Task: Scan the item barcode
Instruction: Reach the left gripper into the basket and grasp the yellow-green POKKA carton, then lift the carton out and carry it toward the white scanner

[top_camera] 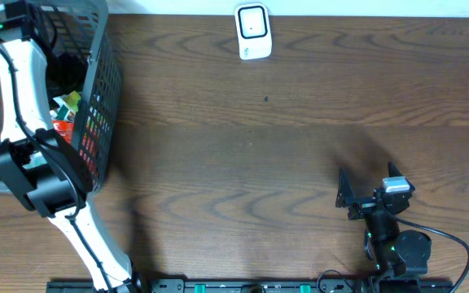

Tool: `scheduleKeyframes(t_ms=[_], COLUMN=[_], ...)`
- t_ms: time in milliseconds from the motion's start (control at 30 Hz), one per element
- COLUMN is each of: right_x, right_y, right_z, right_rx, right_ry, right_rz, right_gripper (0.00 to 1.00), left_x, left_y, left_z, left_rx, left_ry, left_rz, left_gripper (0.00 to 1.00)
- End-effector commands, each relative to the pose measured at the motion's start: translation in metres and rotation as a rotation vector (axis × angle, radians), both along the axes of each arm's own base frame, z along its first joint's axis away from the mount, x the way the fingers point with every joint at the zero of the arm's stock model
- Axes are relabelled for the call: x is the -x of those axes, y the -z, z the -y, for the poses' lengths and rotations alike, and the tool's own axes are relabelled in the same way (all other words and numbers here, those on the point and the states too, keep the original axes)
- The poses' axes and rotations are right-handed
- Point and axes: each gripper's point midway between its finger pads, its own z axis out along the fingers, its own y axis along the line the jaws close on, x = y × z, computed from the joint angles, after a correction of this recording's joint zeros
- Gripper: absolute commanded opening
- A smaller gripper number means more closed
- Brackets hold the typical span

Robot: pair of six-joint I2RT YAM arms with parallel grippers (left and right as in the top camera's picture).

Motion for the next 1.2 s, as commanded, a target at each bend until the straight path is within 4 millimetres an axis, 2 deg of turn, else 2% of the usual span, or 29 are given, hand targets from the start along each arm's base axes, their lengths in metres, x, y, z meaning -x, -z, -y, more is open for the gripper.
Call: scheduleKeyframes(t_ms=[0, 167, 300, 500, 700, 767, 1033, 1167], right_x=[0.000, 0.000, 0.000, 0.000, 0.000, 0.000, 0.000, 0.000], right_y=[0.000, 0.000, 0.000, 0.000, 0.000, 0.000, 0.000, 0.000], right_z=[0.003, 0.003, 0.003, 0.003, 0.003, 0.003, 0.003, 0.003], right_rx=[-0.013, -0.013, -0.013, -0.013, -0.013, -0.013, -0.013, -0.013], right_ry=[0.013, 0.013, 0.013, 0.013, 0.013, 0.013, 0.013, 0.013], right_rz=[-0.001, -0.001, -0.001, -0.001, -0.001, -0.001, -0.001, -0.001], right_gripper=[0.99, 0.99, 0.99, 0.99, 0.99, 0.99, 0.99, 0.99], left_x=[0.003, 0.007, 0.005, -0.001, 0.003, 0.003, -0.004, -0.007], left_y=[0.016, 0.028, 0.040, 0.056, 0.074, 0.076, 0.068, 0.052], left_z=[-0.010, -0.008, -0.009, -0.011, -0.010, -0.010, -0.014, -0.017], left_rx=[-0.033, -0.027, -0.028, -0.036, -0.033, -0.034, -0.045, -0.059], left_ry=[-0.046, -0.046, -0.045, -0.046, -0.045, -0.045, -0.048, -0.054], left_rz=[-0.041, -0.060, -0.053, -0.030, -0.038, -0.037, -0.002, 0.037], left_gripper=[0.83, 0.83, 0.79, 0.58, 0.56, 0.47, 0.22, 0.22])
